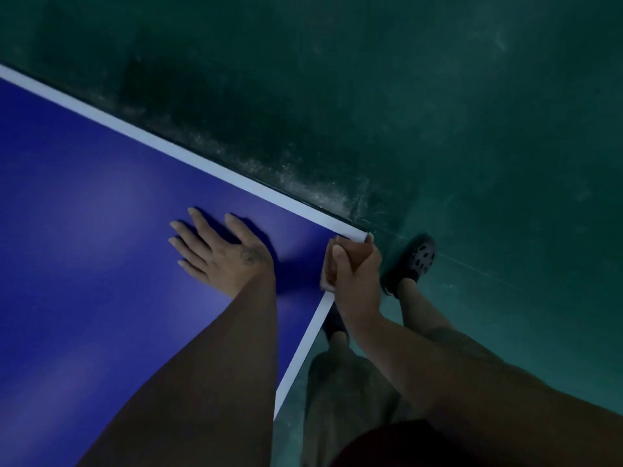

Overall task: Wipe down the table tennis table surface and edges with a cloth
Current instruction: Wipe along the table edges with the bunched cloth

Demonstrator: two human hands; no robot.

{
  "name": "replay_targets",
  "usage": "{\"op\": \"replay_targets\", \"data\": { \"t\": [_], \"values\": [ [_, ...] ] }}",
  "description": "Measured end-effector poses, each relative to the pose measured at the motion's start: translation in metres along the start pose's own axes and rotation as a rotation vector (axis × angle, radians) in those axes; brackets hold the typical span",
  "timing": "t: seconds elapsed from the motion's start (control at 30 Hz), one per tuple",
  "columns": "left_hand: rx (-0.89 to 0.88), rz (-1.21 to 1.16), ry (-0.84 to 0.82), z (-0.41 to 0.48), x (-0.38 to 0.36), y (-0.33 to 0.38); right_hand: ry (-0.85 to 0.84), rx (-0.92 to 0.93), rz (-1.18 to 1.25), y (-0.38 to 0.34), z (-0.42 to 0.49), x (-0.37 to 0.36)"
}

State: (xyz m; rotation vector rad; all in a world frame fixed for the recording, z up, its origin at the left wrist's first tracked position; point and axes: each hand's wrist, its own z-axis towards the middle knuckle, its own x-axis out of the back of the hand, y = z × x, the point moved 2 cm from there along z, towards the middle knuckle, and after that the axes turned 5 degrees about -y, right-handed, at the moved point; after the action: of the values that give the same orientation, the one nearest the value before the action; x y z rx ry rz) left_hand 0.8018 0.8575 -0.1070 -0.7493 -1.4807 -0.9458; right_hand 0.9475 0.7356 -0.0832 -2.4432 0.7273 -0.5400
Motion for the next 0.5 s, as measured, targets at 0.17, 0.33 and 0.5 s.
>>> {"op": "replay_targets", "data": {
  "t": [0.17, 0.33, 0.5],
  "values": [
    [0.019, -0.011, -0.022, 0.001, 0.003, 0.001, 0.013, 0.065, -0.087, -0.008, 0.004, 0.022],
    [-0.004, -0.002, 0.013, -0.001, 0.002, 0.001, -0.322, 0.207, -0.126, -0.025, 0.02, 0.041],
    [0.009, -0.008, 0.021, -0.001, 0.003, 0.002, -0.528, 0.356, -0.687, -0.057, 0.049, 0.061]
  ]
}}
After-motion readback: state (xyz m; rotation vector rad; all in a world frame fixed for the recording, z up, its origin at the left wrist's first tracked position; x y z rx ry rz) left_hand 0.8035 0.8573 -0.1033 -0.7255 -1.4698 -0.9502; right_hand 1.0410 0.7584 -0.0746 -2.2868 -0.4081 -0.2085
